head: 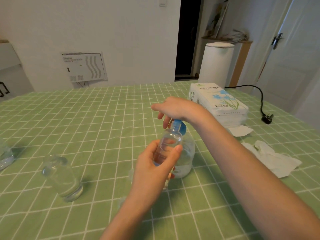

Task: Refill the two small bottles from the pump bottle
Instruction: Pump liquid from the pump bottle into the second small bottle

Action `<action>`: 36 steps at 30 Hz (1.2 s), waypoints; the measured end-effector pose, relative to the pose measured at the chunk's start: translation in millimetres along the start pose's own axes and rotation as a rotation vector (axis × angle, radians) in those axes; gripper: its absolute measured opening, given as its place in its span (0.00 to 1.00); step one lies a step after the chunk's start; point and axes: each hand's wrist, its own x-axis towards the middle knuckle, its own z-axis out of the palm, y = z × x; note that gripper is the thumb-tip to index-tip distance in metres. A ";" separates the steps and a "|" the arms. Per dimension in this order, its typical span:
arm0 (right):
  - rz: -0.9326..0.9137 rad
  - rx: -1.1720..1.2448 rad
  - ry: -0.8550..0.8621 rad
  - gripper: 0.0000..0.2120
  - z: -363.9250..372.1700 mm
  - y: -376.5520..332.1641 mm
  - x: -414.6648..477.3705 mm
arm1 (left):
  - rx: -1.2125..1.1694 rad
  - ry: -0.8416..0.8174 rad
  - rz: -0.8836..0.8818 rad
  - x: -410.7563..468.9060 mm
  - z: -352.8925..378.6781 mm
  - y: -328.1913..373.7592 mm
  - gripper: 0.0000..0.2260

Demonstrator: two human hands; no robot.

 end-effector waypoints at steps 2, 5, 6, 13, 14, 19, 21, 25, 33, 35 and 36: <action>0.004 -0.018 0.000 0.21 2.2 0.6 0.8 | 0.003 0.009 -0.006 -0.2 0.1 -0.9 0.18; 0.031 -0.015 -0.010 0.20 6.4 3.4 1.1 | 0.014 0.022 -0.012 -0.7 0.6 -1.9 0.20; 0.035 -0.008 -0.007 0.20 7.1 3.8 1.6 | 0.014 0.023 -0.015 -0.7 0.4 -2.4 0.20; -0.004 -0.021 0.001 0.22 1.4 0.7 3.1 | 0.005 0.002 -0.002 -1.3 0.7 -0.1 0.18; -0.006 -0.023 -0.002 0.21 -0.2 0.1 2.9 | 0.002 0.001 -0.002 -1.1 0.8 0.2 0.18; 0.007 -0.020 -0.005 0.20 -1.3 -0.1 3.1 | 0.001 0.008 -0.004 -0.9 0.5 0.6 0.18; 0.011 -0.017 -0.005 0.20 -0.1 0.2 2.3 | 0.006 0.008 -0.003 -0.9 0.8 0.7 0.18; 0.007 -0.049 0.001 0.20 3.9 1.7 2.3 | 0.008 0.019 -0.009 -0.6 0.8 -0.1 0.18; 0.011 -0.044 0.011 0.20 5.3 3.2 4.0 | 0.019 0.018 -0.007 -1.2 0.7 0.1 0.18; 0.002 -0.041 0.019 0.20 1.9 2.0 4.3 | 0.018 0.015 0.002 -1.4 0.5 1.4 0.18; -0.002 -0.040 0.022 0.20 0.4 1.5 4.3 | 0.016 0.014 0.005 -1.4 0.3 1.9 0.18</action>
